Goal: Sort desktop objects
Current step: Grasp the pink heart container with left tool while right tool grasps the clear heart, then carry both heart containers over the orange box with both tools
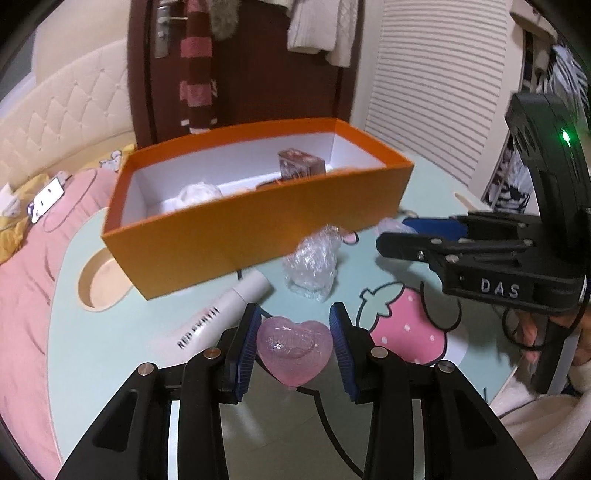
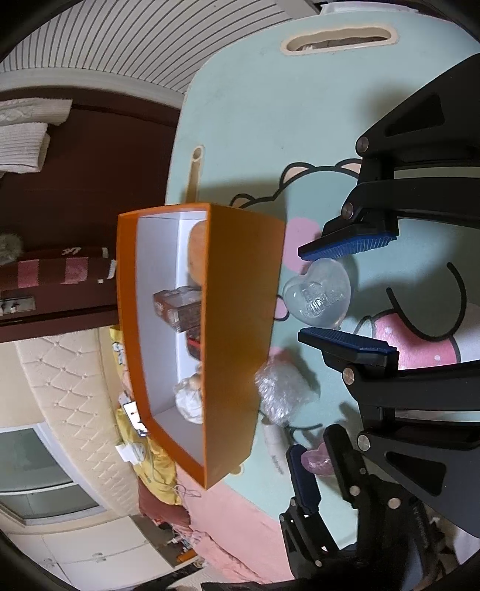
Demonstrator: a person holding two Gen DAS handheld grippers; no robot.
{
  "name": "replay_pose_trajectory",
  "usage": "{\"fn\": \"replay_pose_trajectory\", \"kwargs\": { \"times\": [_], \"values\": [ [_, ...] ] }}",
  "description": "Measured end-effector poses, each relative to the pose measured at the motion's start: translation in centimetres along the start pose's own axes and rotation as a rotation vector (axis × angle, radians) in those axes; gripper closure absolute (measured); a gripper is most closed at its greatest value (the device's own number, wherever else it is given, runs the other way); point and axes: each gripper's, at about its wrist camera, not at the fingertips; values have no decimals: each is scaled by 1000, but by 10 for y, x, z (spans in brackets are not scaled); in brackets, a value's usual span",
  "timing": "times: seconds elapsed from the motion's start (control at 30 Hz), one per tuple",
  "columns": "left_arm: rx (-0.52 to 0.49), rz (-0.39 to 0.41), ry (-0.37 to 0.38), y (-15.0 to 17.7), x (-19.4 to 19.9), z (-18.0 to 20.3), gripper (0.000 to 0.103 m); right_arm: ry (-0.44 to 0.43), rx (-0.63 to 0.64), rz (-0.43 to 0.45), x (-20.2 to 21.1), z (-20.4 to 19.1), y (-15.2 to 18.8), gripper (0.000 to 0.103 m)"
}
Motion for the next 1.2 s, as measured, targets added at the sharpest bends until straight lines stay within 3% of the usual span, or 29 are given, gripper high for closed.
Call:
{"fn": "replay_pose_trajectory", "kwargs": {
  "times": [0.33,0.6,0.87,1.1,1.2],
  "values": [
    [41,65,4,-32,24,-16,66,-49,44,51,20,-20,-10,64],
    [83,101,-20,-84,19,-37,66,-26,35,134,34,-19,-51,64],
    [122,59,-46,-108,-18,-50,66,-5,-9,125,13,-11,-94,64],
    [185,-5,12,-101,-52,-64,66,25,0,65,-19,-11,-99,64],
    [171,-13,-5,-99,-56,-59,66,58,7,74,-26,-10,-97,64]
  ]
}}
Point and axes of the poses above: each gripper's, at about its wrist camera, not at the fingertips, and x roughly against the way its jaws point, z to its right, y to its underside, and after that the axes turned 11 degrees about -z, right-handed
